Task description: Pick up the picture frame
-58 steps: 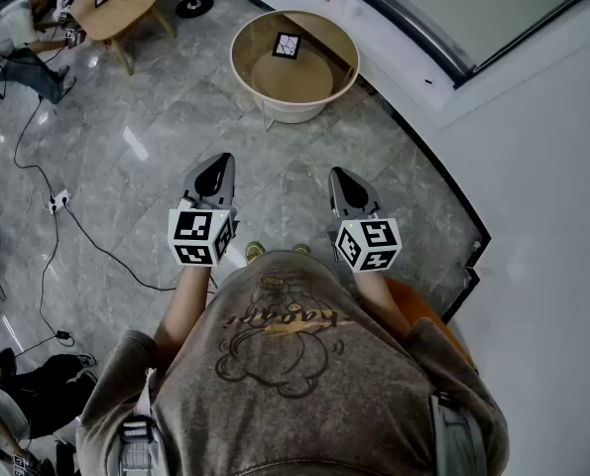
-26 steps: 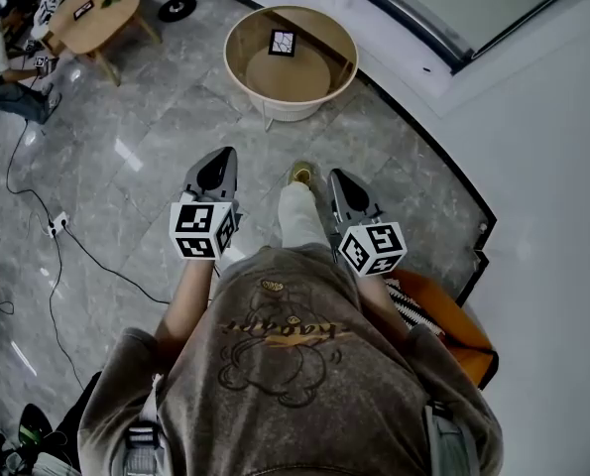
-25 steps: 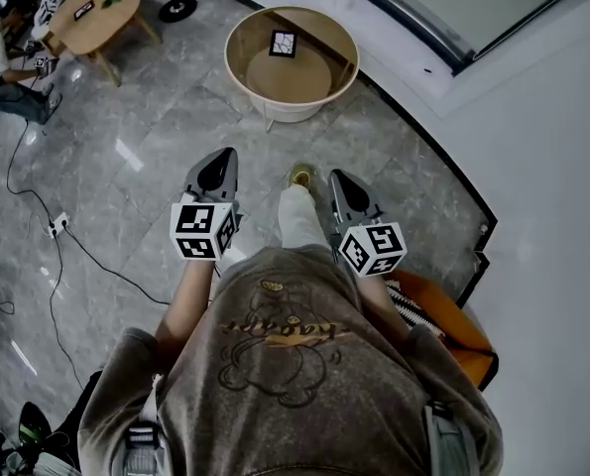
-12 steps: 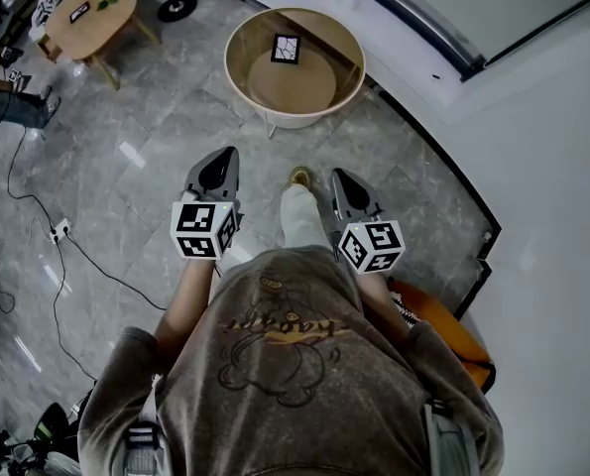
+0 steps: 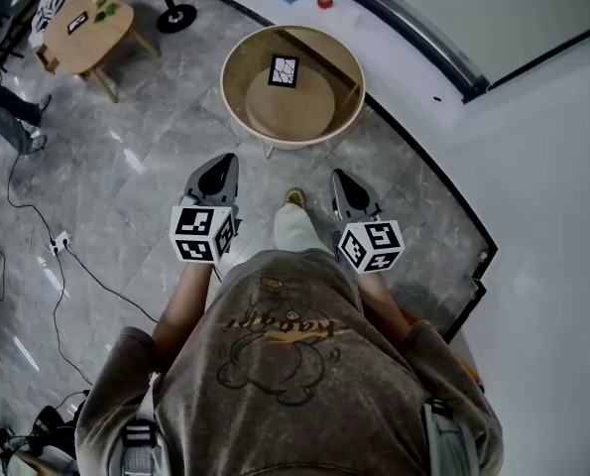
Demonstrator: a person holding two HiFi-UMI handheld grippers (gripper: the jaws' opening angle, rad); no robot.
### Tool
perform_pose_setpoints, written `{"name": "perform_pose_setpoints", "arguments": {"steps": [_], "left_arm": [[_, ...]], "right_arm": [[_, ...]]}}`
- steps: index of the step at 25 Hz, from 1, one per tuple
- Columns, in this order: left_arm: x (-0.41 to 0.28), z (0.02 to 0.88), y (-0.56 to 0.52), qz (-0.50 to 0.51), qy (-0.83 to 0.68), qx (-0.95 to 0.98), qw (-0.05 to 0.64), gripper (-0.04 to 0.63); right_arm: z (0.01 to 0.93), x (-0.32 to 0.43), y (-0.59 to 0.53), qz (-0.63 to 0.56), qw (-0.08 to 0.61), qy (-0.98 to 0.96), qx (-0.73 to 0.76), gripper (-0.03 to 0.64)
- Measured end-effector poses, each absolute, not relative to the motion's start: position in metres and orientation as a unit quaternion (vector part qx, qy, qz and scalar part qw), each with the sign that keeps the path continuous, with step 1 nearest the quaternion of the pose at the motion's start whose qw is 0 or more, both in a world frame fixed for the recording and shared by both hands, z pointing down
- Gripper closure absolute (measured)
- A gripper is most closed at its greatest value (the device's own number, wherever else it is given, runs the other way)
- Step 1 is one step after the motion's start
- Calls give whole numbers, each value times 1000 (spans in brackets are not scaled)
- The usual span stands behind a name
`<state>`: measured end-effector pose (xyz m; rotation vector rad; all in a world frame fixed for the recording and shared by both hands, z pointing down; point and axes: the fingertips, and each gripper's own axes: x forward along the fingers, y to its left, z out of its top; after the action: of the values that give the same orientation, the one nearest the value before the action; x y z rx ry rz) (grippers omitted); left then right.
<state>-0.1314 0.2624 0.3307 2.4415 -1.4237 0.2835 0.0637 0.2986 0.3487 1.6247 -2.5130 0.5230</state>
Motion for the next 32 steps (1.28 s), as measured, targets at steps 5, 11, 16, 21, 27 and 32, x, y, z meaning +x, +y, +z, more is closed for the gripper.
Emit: {"name": "perform_pose_setpoints", "arguments": {"steps": [5,11,16,21,27,32], "left_arm": [[-119,324,222,99,-499,846,157,578],[-104,316,175,102,-505,843,154,579],[-93,307,141,91,-513,840,153,578],[-86,308,109,93,-525,833,148,580],[-76,308,83,83,-544,819,161,578],[-70,311,67,89,-545,817,168,579]], "right_arm": [[342,74,254,173,55,-831,525,600],[335,88,199,168,61,-837,516,600],[332,99,159,166,58,-845,505,600],[336,108,123,170,56,-852,493,600],[335,111,94,161,63,-864,473,600],[336,111,75,170,58,-868,463,600]]}}
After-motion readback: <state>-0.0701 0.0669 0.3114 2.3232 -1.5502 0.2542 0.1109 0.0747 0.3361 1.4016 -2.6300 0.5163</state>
